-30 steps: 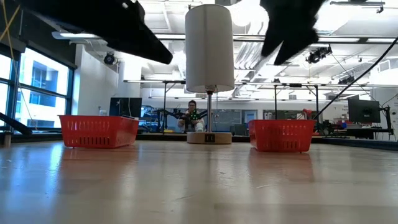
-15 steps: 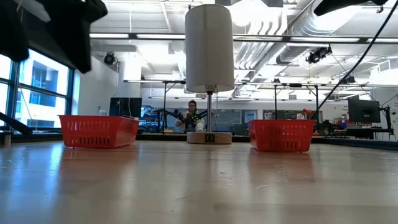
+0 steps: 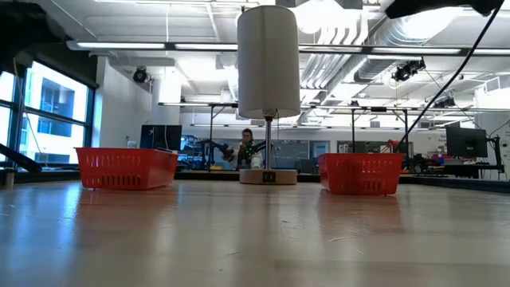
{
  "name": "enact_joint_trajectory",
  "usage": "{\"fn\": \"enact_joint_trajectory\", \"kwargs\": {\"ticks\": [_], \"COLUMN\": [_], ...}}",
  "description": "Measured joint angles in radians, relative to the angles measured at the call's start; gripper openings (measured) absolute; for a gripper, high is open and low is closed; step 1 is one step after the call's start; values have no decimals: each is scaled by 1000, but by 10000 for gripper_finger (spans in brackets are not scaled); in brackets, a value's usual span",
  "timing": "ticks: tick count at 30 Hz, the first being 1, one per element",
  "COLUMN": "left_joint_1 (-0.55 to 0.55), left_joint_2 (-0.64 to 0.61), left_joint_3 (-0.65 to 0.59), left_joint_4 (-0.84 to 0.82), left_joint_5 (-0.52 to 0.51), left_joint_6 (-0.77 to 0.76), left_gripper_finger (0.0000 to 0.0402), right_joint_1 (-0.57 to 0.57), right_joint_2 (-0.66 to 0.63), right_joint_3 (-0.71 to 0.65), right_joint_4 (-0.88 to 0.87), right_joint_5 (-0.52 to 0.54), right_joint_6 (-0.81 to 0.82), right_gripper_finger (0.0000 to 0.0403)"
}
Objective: Pick & Place Office items
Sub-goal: Put the white charger adapter into the right red bin
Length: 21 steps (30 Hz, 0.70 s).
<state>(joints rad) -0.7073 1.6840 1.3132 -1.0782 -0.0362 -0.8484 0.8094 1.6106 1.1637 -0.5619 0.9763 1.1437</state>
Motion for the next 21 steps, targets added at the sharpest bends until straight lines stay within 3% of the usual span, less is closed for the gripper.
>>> {"fn": "enact_joint_trajectory", "kwargs": {"ticks": [6,12,21], "left_joint_1": [-23,-58,-127], "left_joint_2": [0,7,15], "left_joint_3": [0,-1,-23], "left_joint_4": [1,1,-32], "left_joint_5": [62,5,-60], "left_joint_6": [-54,-84,227], "left_gripper_finger": [318,318,317], "right_joint_1": [0,0,-6], "right_joint_2": [77,126,166], "right_joint_3": [0,0,1], "right_joint_4": [244,441,570], "right_joint_5": [-82,-158,-169], "right_joint_6": [-144,-239,-229], "right_gripper_finger": [290,290,290]}}
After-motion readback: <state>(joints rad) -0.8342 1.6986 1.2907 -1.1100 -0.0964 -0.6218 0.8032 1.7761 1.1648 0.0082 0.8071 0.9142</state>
